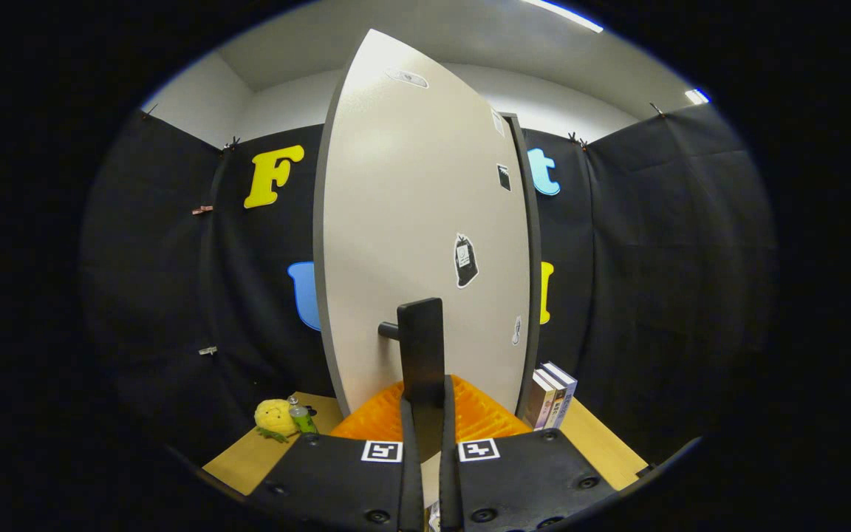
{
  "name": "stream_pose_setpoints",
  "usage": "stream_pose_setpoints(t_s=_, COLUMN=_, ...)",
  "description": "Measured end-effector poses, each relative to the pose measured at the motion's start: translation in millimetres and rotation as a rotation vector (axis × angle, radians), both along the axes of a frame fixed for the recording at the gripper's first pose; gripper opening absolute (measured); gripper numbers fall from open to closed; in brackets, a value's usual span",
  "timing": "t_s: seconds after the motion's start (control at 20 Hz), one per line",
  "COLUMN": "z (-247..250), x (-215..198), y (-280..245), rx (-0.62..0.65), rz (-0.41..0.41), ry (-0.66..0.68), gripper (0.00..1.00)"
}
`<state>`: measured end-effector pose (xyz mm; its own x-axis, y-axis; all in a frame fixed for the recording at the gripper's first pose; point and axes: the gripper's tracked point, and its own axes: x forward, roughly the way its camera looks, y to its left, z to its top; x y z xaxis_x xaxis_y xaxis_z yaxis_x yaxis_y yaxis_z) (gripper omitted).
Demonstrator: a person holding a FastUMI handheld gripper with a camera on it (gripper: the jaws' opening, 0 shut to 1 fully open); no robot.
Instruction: Open the shoe cabinet door, grab the shoes and put them into the shoe cabinet, then close the shoe cabinet door.
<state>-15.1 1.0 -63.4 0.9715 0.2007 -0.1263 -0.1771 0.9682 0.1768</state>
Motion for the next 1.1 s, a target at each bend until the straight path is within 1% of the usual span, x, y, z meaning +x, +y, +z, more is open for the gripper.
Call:
stream_pose_setpoints(t_s=0.35, z=-3, x=-12, y=-63, rx=0.001, rz=-0.072, ry=0.011, gripper=0.12)
stream_pose_setpoints(t_s=0.5, z=-2, x=-13, y=-91, rx=0.021, rz=-0.079, ry=0.022, gripper=0.11)
stream_pose_setpoints(t_s=0.7, z=-8, x=-7, y=-126, rx=-0.018, rz=-0.085, ry=0.054, gripper=0.11)
stream_pose_setpoints(t_s=0.85, z=-8, x=-5, y=-154, rx=0.002, rz=-0.099, ry=0.065, gripper=0.06)
stream_pose_setpoints(t_s=0.95, z=-10, x=-9, y=-161, rx=0.024, rz=-0.08, ry=0.078, gripper=0.06)
stream_pose_setpoints(t_s=1.1, z=-11, x=-12, y=-172, rx=0.015, rz=-0.047, ry=0.075, gripper=0.06)
